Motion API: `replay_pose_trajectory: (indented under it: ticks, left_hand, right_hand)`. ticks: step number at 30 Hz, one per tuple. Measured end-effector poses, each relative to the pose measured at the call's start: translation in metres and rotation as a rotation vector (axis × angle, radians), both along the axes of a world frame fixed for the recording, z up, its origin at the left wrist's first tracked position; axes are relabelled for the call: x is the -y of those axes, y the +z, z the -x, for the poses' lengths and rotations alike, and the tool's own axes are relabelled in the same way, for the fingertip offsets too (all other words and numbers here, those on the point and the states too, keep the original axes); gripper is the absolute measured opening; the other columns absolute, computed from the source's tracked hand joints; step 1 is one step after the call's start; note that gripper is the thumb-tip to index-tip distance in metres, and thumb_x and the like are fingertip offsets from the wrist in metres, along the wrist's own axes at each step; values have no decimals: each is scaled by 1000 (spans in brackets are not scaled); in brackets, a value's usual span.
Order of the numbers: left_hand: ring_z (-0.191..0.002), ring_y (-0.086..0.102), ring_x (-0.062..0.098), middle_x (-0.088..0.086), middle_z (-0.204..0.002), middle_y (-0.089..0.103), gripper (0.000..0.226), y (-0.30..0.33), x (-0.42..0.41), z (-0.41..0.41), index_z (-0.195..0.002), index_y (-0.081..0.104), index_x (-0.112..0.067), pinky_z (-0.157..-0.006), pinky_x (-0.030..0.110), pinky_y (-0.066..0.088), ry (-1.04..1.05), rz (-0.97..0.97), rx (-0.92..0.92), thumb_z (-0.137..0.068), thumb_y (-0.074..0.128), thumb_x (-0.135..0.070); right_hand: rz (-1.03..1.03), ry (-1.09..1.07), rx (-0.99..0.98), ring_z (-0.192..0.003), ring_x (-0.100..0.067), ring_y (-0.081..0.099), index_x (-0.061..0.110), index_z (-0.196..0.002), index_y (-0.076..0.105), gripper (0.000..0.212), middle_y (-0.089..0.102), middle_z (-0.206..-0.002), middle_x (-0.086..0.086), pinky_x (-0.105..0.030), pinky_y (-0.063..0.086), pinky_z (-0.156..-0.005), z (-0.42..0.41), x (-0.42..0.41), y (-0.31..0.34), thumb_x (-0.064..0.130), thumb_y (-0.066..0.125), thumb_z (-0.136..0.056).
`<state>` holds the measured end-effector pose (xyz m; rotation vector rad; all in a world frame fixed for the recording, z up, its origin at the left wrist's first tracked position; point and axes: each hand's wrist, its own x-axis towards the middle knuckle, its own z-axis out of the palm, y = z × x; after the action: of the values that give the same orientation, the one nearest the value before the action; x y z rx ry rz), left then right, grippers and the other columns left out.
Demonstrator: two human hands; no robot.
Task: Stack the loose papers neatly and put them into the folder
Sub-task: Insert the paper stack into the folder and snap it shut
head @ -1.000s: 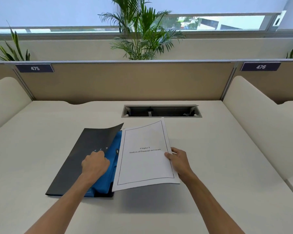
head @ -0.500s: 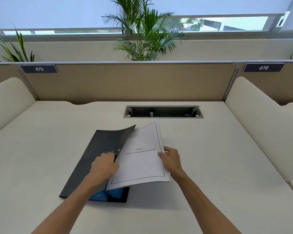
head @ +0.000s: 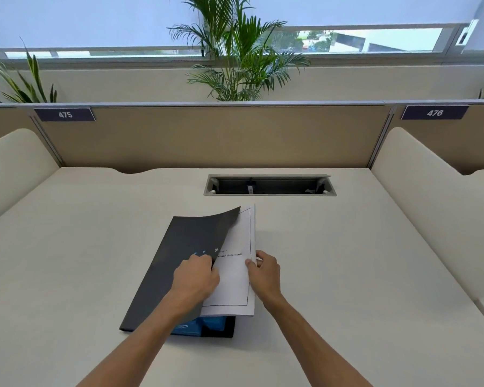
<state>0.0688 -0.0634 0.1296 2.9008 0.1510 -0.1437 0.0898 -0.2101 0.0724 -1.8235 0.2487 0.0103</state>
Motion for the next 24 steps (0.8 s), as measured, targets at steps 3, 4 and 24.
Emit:
replay_pose_trajectory:
  ticks: [3,4,24]
  left_hand:
    - [-73,48,22,9,-93,62,28,-1,7,-1,-96,60,-7,-67,31,42,-20,12,25,-94,38,-23]
    - [-73,48,22,8,-91,61,28,-2,9,0,-96,61,-7,-66,31,41,-27,15,32,-94,38,-23]
    - [-77,53,20,6,-97,67,29,-5,32,6,-98,62,-15,-75,32,47,-47,127,-11,-95,38,-30]
  right_hand:
    - [36,5,-14,-88,-20,68,8,-96,67,12,70,-90,-2,-38,57,-86,-2,-9,-2,9,56,-91]
    - [54,1,-17,-87,-23,67,2,-95,66,13,70,-89,-7,-38,56,-84,-3,-11,-3,9,56,-91]
    - [178,197,29,-81,-17,68,16,-98,67,18,74,-94,-3,-33,57,-79,-14,-21,-22,26,52,-96]
